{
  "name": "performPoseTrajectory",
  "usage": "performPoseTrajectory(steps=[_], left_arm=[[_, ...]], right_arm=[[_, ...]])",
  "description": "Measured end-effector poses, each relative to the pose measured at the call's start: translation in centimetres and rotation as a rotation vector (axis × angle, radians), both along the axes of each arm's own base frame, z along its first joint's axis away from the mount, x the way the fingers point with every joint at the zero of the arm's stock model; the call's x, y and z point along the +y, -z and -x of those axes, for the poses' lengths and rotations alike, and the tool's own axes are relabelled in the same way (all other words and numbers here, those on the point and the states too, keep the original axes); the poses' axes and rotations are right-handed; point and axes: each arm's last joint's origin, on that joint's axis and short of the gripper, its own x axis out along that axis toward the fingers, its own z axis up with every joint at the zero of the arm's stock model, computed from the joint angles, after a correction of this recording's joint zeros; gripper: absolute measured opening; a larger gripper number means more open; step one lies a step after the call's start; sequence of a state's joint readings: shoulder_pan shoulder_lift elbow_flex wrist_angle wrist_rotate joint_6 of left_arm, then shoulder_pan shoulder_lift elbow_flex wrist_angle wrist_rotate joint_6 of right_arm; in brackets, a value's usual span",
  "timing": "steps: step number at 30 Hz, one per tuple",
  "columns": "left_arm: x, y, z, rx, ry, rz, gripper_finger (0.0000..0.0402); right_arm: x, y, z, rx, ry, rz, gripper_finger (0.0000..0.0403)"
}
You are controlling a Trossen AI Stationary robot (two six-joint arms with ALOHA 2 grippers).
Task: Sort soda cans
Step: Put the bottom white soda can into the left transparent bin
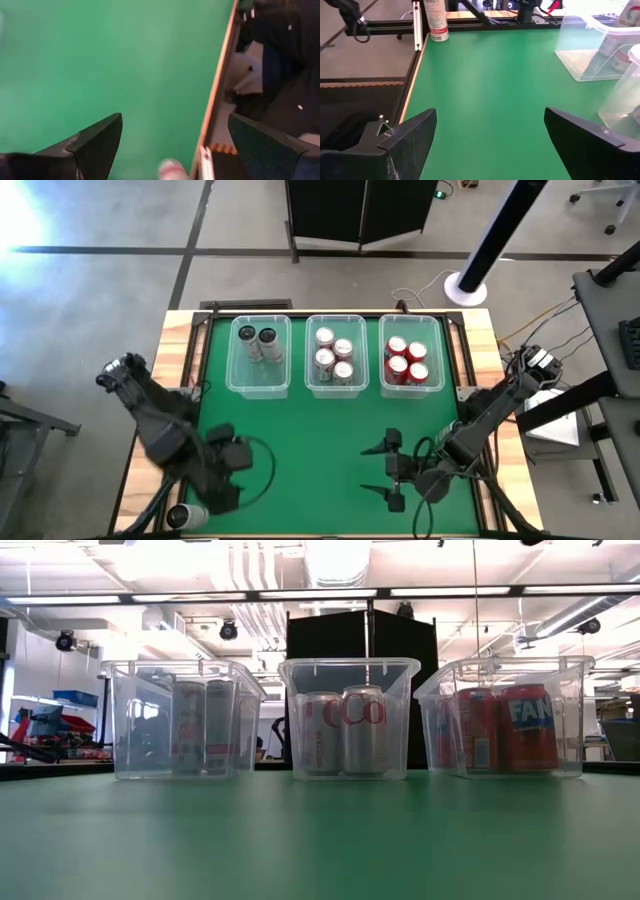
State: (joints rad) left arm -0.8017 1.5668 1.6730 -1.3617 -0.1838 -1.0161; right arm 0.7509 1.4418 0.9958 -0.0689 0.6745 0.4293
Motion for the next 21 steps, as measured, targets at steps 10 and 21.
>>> performPoseTrajectory(steps=[10, 21], left_arm=[[-4.5, 3.0, 3.2, 0.263, -0.127, 0.001, 0.0347], [-6.3, 3.6, 5.3, 0.305, -0.184, -0.004, 0.0347]], right_arm=[[-0.1, 0.0, -0.1, 0.001, -0.012, 0.034, 0.0365], [-0.2, 0.6, 0.3, 0.064, -0.013, 0.022, 0.0365]])
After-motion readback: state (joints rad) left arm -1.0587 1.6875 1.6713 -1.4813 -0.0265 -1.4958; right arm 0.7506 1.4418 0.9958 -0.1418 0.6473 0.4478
